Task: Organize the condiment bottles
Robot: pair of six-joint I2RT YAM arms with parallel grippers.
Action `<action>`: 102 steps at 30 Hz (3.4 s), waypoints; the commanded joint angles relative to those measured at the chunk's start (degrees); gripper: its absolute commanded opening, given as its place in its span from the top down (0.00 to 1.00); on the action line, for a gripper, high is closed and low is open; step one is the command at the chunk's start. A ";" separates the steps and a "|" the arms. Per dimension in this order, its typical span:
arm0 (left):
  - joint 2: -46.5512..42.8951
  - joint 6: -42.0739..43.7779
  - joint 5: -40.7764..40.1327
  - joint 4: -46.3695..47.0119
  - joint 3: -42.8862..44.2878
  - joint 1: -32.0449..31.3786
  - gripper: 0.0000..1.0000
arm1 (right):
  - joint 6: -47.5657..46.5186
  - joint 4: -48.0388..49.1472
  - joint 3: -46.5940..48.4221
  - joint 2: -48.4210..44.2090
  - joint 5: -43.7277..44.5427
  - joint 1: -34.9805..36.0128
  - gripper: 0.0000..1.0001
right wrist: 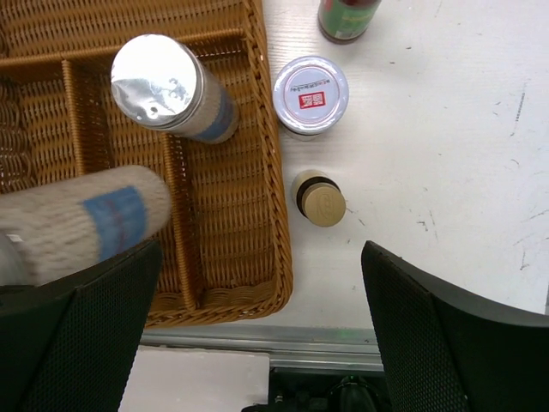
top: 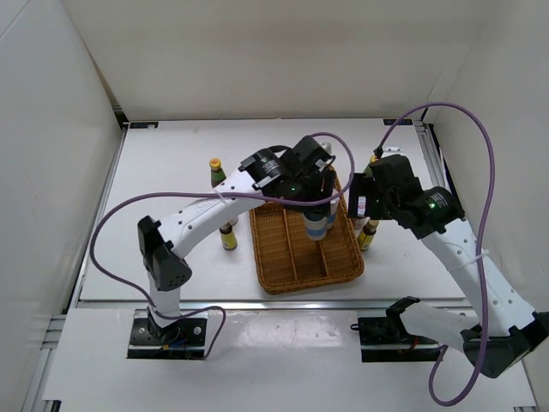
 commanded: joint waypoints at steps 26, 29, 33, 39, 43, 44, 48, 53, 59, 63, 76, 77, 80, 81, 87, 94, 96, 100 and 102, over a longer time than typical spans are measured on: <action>11.19 1.92 1.12 12.01 6.66 -4.90 0.81 | 1.36 -2.44 1.41 -8.32 10.90 -0.20 0.00; 11.18 1.92 0.51 12.01 7.36 -4.90 0.77 | 1.36 -2.44 1.41 -8.32 10.90 -0.20 0.00; 12.32 1.92 1.21 12.01 5.96 -4.90 0.74 | 1.36 -2.44 1.94 -7.79 10.90 -0.20 0.00; 13.90 2.45 1.74 12.01 4.21 -4.90 0.35 | 1.36 -2.44 1.94 -7.79 10.90 -0.20 0.00; 13.91 3.07 1.74 12.01 2.98 -4.90 0.21 | 1.36 -2.44 1.94 -7.79 10.90 -0.20 0.00; 13.91 3.07 1.74 12.01 2.97 -4.90 0.16 | 1.36 -2.44 1.94 -7.79 10.90 -0.20 0.00; 11.80 3.07 1.74 12.01 1.74 -4.90 0.00 | 1.36 -2.97 1.41 -8.32 10.90 -0.20 0.00; 6.18 4.82 -3.08 9.91 2.26 -4.90 0.00 | 1.36 -2.97 0.88 -8.32 10.90 -0.20 0.00; -9.80 4.75 -12.13 6.91 -5.07 -4.90 0.00 | 1.36 -2.97 0.36 -8.32 10.90 -0.20 0.00; -19.74 0.45 -8.30 4.90 -16.41 -3.06 0.00 | 1.88 -2.36 -0.17 -8.32 10.90 -0.20 0.00; -21.53 -4.06 3.76 7.27 -35.00 -1.12 0.11 | 1.88 -0.16 0.36 -5.86 7.39 -0.20 0.00; -20.38 -4.05 4.54 7.96 -33.95 -1.12 0.11 | 1.88 -0.16 0.36 -5.86 7.39 -0.20 0.00; -15.38 -2.83 5.08 8.49 -32.28 -1.12 0.10 | 1.88 -0.16 0.36 -5.86 7.39 -0.20 0.00; -13.97 -2.82 5.77 9.02 -32.27 -1.12 0.09 | 1.88 -0.68 0.36 -5.86 7.39 -0.20 0.00; -5.18 -0.46 10.18 11.22 -30.26 -1.12 0.09 | 1.88 -1.21 0.36 -6.39 7.39 -0.20 0.00; -2.71 0.61 13.86 11.75 -32.36 0.20 0.24 | 1.88 -1.83 0.36 -6.91 8.44 -0.20 0.00; -3.23 0.61 13.87 12.27 -33.41 0.90 0.30 | 1.88 -1.83 -0.17 -6.91 8.44 -0.20 0.00; -3.76 0.61 14.39 12.28 -35.78 2.22 0.42 | 1.88 -1.83 -0.17 -6.39 8.44 -0.20 0.00; -3.76 0.61 14.39 12.28 -36.66 2.74 0.42 | 1.88 -1.83 -0.69 -6.39 8.44 -0.20 0.00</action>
